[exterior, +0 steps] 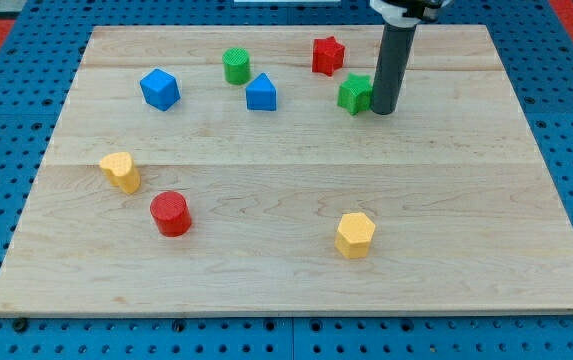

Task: Place the green circle towards the top of the blue triangle

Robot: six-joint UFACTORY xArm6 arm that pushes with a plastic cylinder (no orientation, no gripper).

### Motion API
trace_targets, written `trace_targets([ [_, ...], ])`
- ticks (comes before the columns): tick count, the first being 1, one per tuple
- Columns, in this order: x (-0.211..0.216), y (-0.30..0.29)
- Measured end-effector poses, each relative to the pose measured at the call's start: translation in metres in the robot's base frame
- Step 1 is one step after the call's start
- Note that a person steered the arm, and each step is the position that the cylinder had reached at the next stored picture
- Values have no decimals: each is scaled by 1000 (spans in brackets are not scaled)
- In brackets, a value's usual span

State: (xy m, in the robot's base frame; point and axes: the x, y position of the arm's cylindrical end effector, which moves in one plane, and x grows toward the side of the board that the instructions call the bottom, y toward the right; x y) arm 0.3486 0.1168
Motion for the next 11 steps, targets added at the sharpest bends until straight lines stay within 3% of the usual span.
trace_targets([
  [1, -6, 4],
  [3, -67, -14],
  [6, -100, -128],
  [8, -111, -253],
  [10, -82, -190],
  [11, -77, -206],
])
